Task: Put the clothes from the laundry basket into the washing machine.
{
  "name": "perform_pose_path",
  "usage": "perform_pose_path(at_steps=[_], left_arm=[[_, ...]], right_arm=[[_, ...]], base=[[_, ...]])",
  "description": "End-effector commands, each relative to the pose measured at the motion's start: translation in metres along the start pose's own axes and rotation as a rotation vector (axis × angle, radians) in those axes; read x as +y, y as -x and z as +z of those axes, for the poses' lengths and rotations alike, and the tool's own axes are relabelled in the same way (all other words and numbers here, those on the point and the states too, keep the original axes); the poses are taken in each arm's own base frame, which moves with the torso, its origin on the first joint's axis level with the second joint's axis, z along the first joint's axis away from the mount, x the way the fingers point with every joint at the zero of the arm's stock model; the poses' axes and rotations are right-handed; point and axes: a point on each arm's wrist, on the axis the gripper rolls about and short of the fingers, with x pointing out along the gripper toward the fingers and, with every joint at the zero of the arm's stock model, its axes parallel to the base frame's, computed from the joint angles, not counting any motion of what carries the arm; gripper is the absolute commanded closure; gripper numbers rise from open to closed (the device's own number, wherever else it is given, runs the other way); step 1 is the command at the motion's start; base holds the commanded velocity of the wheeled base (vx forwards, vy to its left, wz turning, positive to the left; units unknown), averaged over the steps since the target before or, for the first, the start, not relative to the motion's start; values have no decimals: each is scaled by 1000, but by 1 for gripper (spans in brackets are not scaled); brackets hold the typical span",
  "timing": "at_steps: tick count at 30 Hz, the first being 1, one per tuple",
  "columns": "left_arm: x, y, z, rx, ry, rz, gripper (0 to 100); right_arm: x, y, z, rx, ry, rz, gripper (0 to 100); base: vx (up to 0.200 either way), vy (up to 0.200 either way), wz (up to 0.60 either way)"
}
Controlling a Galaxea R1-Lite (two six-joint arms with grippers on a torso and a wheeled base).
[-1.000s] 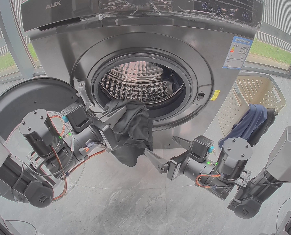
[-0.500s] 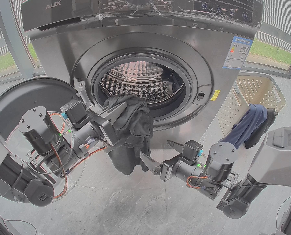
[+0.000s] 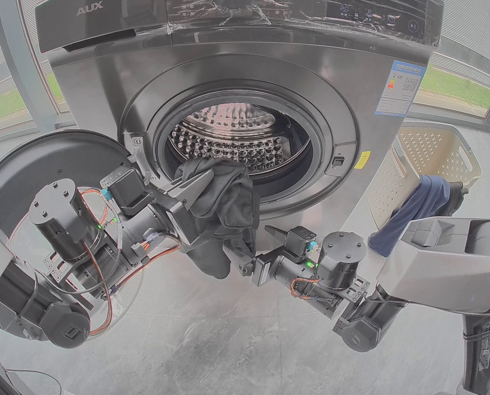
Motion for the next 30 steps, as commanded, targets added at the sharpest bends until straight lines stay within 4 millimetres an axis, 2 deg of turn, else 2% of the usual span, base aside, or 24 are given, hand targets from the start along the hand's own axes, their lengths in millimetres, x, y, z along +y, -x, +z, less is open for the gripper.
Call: perform_pose_path(at_steps=[1, 7, 14, 17, 22, 26, 30], left_arm=[[0, 0, -1, 1, 1, -1, 100], [0, -1, -1, 0, 1, 0, 100], [2, -2, -3, 6, 0, 6, 100], [2, -2, -3, 4, 0, 6, 100], [2, -2, -3, 3, 0, 5, 100], [1, -2, -2, 0, 0, 2, 100], [1, -2, -2, -4, 0, 1, 100]], right_arm=[[-13, -14, -15, 1, 3, -16, 0], [-8, -15, -5, -42, 22, -4, 0], [13, 1, 33, -107, 17, 40, 0], [20, 6, 40, -117, 15, 57, 0], [21, 6, 40, -118, 13, 59, 0], [18, -3, 21, -86, 16, 54, 0], [16, -12, 15, -91, 16, 53, 0]], base=[[0, 0, 0], [0, 0, 0], [0, 0, 0], [0, 0, 0], [0, 0, 0], [0, 0, 0], [0, 0, 0]])
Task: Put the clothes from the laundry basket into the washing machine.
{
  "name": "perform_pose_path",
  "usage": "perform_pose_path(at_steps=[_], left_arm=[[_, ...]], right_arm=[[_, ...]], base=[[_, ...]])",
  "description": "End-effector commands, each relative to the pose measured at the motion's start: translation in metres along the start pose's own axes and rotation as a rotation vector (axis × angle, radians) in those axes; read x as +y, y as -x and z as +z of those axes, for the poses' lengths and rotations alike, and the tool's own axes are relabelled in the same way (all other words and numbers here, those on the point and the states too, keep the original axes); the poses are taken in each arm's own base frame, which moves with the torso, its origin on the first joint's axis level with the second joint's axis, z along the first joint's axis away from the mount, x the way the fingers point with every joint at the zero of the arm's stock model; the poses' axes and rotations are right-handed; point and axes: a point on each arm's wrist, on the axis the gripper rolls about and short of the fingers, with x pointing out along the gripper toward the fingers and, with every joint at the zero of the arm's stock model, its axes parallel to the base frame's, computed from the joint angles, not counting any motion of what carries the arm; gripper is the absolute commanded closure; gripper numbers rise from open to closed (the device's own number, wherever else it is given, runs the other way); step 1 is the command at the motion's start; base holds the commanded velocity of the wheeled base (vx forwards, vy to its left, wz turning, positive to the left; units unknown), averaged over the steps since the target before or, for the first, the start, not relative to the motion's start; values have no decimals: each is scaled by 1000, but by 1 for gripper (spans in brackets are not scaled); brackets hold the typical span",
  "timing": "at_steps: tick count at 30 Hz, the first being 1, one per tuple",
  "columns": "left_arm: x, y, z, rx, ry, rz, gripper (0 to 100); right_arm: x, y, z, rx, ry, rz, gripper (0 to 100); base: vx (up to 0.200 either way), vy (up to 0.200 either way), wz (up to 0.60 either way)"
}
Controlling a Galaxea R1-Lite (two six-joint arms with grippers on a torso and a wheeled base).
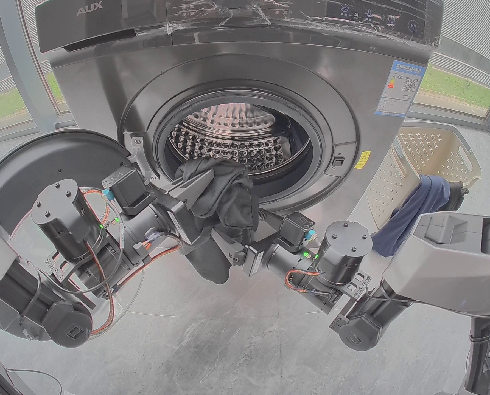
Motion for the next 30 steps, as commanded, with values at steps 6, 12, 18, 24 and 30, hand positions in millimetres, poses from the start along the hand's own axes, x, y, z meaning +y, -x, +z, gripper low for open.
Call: perform_pose_path(at_steps=[6, 12, 18, 24, 30], left_arm=[[-2, 0, 0, -2, 3, -6, 100], [-1, -1, 1, -4, 19, -3, 100], [1, -2, 2, -10, 20, 6, 100], [3, -2, 1, -10, 19, 25, 100], [4, -6, -1, -15, 19, 43, 100]], right_arm=[[2, -13, -12, -11, -1, 13, 0], [8, -13, -13, -9, -8, 31, 100], [14, -8, -11, -1, -12, 44, 100], [24, 19, 15, 9, -23, 58, 100], [28, 47, 28, 42, -37, 65, 100]], base=[[0, 0, 0], [0, 0, 0], [0, 0, 0], [0, 0, 0], [0, 0, 0]])
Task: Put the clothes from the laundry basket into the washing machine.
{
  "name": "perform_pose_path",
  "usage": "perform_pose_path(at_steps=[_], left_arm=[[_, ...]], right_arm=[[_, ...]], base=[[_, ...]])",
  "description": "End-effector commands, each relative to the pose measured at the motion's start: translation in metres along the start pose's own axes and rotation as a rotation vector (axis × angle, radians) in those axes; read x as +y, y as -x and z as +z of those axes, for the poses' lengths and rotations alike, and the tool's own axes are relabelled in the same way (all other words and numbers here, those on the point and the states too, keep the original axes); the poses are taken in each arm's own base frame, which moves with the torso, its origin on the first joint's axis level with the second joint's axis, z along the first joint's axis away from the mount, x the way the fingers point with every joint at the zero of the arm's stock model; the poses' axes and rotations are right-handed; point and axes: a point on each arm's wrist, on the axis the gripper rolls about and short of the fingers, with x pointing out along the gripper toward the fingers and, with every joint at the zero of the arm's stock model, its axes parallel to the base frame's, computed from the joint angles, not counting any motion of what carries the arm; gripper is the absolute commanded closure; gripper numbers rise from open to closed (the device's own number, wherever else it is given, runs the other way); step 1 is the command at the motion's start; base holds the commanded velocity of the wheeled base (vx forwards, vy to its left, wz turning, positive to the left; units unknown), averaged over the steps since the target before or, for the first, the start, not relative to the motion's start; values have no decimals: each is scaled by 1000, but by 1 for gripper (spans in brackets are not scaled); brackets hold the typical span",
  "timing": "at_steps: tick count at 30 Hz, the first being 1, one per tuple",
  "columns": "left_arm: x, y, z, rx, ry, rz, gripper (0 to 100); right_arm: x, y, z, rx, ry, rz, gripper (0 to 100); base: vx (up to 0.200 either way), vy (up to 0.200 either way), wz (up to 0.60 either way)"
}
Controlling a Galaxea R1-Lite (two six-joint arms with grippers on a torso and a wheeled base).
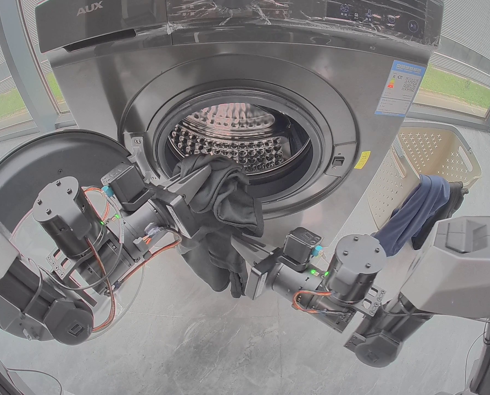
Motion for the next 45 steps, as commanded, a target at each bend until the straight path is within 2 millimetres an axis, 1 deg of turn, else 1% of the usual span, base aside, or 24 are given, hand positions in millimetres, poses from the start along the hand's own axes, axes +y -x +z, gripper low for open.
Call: perform_pose_path(at_steps=[1, 6, 9, 13, 14, 17, 21, 22, 25, 26, 29, 31, 38, 39, 40, 42, 43, 45], left_arm=[[2, -3, -2, -2, 0, 17, 100], [1, -3, -1, -3, 0, 15, 100], [3, -2, -1, -3, -2, 22, 100], [6, -3, -2, -1, -3, 30, 100], [7, -4, -4, 4, -5, 34, 100], [6, -4, -3, -4, -5, 31, 100], [3, -4, -2, -17, -4, 24, 100], [2, -4, -1, -26, -4, 20, 100], [1, -4, 1, -36, -5, 15, 100], [1, -4, 1, -37, -5, 13, 100], [0, -4, 3, -43, -7, 10, 100], [-1, -4, 3, -42, -5, 9, 100], [-1, -3, 3, -41, -5, 9, 100], [-1, -3, 3, -41, -5, 9, 100], [-1, -4, 2, -41, -4, 8, 100], [-1, -4, 2, -40, -4, 5, 100], [-2, -4, 2, -40, -2, 3, 100], [-2, -4, 2, -40, -2, 3, 100]], right_arm=[[10, 26, 20, 1, -16, 20, 100], [11, 29, 15, 22, -18, 24, 100], [17, 36, 13, 45, -17, 39, 100], [18, 47, 18, 55, -17, 40, 100], [18, 53, 20, 59, -17, 39, 100], [16, 58, 23, 60, -16, 34, 100], [11, 54, 23, 52, -10, 16, 100], [5, 47, 18, 56, -7, -5, 100], [-7, 35, 3, 81, 1, -32, 100], [-7, 34, 2, 84, 1, -34, 0], [-11, 17, -16, 96, 4, -35, 0], [-16, 5, -24, 91, 14, -30, 0], [-28, -30, -33, 44, 49, -22, 0], [-28, -31, -33, 41, 49, -20, 0], [-31, -38, -33, 21, 52, -20, 0], [-32, -46, -32, -2, 55, -19, 0], [-32, -46, -32, -2, 55, -19, 0], [-33, -54, -28, -37, 57, -17, 0]], base=[[0, 0, 0], [0, 0, 0], [0, 0, 0], [0, 0, 0], [0, 0, 0], [0, 0, 0], [0, 0, 0], [0, 0, 0], [0, 0, 0], [0, 0, 0], [0, 0, 0], [0, 0, 0], [0, 0, 0], [0, 0, 0], [0, 0, 0], [0, 0, 0], [0, 0, 0], [0, 0, 0]])
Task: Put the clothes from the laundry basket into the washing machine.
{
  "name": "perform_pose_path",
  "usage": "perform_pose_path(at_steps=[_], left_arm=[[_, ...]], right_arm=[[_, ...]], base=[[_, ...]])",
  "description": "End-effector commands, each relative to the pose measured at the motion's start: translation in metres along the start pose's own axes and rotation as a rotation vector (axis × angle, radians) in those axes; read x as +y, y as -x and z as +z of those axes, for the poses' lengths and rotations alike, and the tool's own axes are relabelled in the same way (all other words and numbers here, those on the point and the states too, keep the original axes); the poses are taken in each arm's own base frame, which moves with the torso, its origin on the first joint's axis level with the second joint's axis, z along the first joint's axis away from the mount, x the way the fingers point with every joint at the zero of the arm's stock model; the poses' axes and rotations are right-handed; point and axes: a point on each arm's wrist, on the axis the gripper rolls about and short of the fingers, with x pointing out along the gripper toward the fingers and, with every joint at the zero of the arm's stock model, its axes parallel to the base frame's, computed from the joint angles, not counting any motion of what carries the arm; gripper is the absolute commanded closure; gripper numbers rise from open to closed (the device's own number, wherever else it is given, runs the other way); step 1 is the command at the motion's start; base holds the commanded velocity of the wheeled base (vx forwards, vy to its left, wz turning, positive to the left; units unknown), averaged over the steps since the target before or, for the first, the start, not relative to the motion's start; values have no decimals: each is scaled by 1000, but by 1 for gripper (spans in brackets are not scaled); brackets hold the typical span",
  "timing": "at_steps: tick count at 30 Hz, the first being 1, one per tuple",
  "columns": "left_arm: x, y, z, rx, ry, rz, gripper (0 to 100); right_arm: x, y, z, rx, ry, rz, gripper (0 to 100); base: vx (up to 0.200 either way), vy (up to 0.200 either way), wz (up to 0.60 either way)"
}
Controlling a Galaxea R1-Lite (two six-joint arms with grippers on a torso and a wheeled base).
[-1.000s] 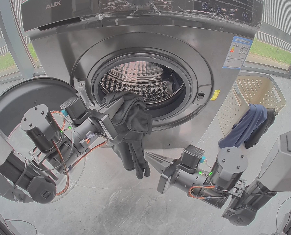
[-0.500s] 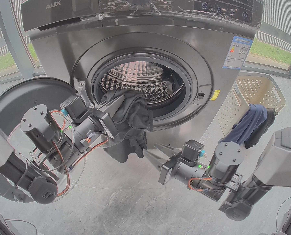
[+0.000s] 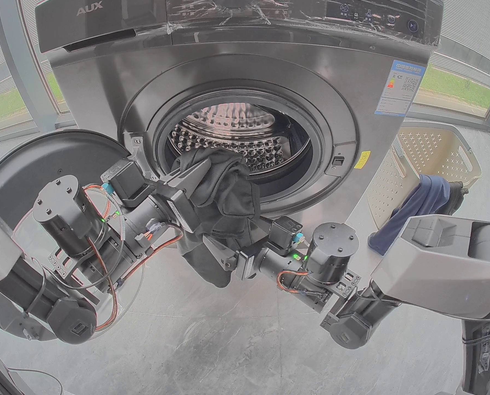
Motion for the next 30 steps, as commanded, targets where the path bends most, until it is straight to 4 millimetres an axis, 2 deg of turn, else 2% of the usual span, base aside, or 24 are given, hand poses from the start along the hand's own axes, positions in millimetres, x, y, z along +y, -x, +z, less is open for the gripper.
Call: perform_pose_path(at_steps=[1, 2, 13, 26, 27, 30], left_arm=[[-1, 0, 0, -1, 2, -4, 100], [-1, 0, 0, 0, 3, -4, 100], [-1, 0, -1, 3, 3, -3, 100], [3, -2, -1, -2, 1, 11, 100], [3, -2, -1, -2, 1, 9, 100], [1, -2, 1, -9, 2, 4, 100]], right_arm=[[-7, -16, -13, -15, 5, -6, 0], [-8, -19, -12, -26, 5, -6, 100], [-5, -22, -3, -72, 15, 1, 100], [12, 19, 20, -22, 2, 18, 100], [12, 20, 18, -11, 1, 16, 0], [11, 23, 15, 10, 1, 11, 0]], base=[[0, 0, 0], [0, 0, 0], [0, 0, 0], [0, 0, 0], [0, 0, 0], [0, 0, 0]])
